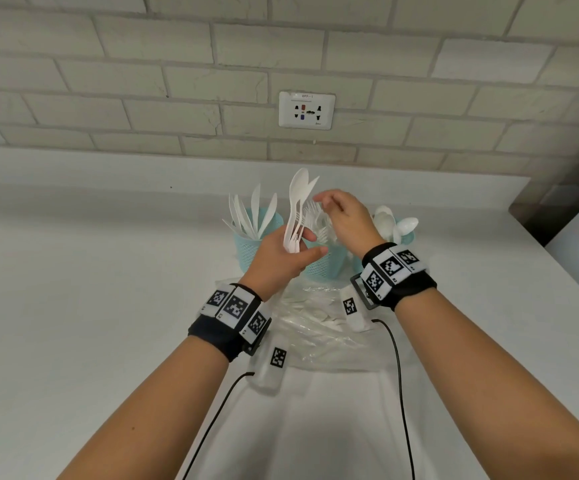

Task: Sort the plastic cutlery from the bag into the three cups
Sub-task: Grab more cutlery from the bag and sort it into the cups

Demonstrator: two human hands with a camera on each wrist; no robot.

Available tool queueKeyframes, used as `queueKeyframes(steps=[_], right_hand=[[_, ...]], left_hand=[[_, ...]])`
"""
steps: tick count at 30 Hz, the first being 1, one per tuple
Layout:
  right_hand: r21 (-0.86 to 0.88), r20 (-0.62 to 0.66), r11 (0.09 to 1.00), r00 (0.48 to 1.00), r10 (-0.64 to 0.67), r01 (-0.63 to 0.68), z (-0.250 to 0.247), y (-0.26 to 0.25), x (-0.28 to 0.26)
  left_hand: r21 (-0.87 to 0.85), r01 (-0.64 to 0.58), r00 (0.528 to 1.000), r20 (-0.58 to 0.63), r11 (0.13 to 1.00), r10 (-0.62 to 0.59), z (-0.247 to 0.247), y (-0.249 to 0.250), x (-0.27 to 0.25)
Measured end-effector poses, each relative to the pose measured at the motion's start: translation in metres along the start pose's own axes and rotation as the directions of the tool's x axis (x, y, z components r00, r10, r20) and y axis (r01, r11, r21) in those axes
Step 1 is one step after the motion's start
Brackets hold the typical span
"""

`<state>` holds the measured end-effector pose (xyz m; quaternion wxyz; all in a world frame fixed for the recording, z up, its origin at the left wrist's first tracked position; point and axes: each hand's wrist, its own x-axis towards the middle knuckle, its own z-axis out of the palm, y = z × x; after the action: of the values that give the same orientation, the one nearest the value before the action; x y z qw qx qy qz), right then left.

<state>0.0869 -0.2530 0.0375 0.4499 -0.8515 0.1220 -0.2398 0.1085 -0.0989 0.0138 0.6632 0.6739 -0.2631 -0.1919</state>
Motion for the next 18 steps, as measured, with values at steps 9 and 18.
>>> queueKeyframes(steps=[9, 18], right_hand=[[0.445, 0.152, 0.894, 0.988, -0.011, -0.059, -0.006, -0.047, -0.011], [0.709, 0.194, 0.692, 0.981, -0.003, -0.138, -0.014, -0.060, -0.009]], left_hand=[[-0.013, -0.008, 1.000, 0.025, 1.000, 0.009, 0.006, 0.011, 0.007], [-0.072, 0.020, 0.996, 0.087, 0.997, -0.014, 0.009, 0.006, 0.004]])
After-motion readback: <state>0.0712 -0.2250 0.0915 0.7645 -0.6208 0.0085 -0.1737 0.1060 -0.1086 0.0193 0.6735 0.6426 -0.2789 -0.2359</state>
